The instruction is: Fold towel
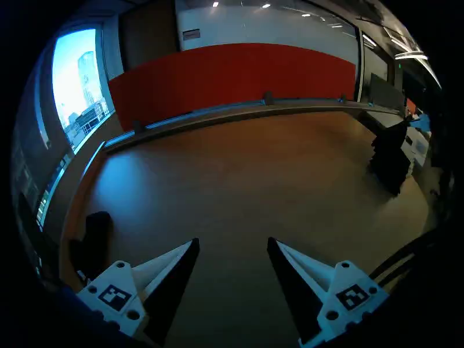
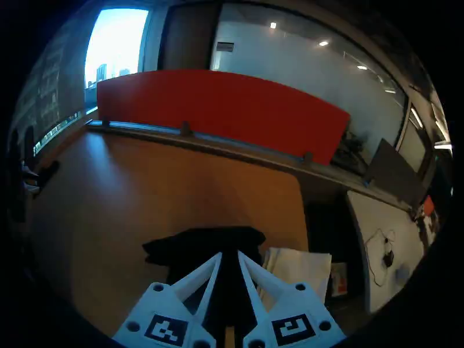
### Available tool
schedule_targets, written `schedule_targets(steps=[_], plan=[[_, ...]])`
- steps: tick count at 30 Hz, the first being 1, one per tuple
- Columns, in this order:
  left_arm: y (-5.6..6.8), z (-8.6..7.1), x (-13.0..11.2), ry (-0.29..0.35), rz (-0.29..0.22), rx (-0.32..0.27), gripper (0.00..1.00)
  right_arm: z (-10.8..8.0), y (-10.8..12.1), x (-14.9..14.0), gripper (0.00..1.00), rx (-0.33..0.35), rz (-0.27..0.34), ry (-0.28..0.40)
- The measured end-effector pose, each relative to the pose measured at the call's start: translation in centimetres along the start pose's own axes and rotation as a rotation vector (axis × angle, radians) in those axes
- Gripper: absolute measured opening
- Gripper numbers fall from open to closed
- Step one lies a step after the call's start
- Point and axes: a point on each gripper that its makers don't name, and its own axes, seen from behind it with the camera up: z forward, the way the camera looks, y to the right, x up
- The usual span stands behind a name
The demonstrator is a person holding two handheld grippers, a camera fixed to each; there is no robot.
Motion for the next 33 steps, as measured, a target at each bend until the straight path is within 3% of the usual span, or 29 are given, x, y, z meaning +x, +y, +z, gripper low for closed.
schedule_targets(steps=[9, 17, 33], plan=[[-0.1, -0.2, 0.0, 0.0, 0.006, 0.0, 0.87, -1.4, 0.0, -6.4, 0.05, -0.025, 0.069, -0.067], [-0.3, -0.4, -0.4, -0.001, 0.011, 0.001, 0.87, -1.2, 1.1, -10.9, 0.05, -0.063, 0.119, -0.13], [-0.5, -1.1, -0.9, 0.0, 0.009, 0.008, 0.87, 0.9, 2.6, -15.0, 0.05, -0.125, 0.157, -0.211]])
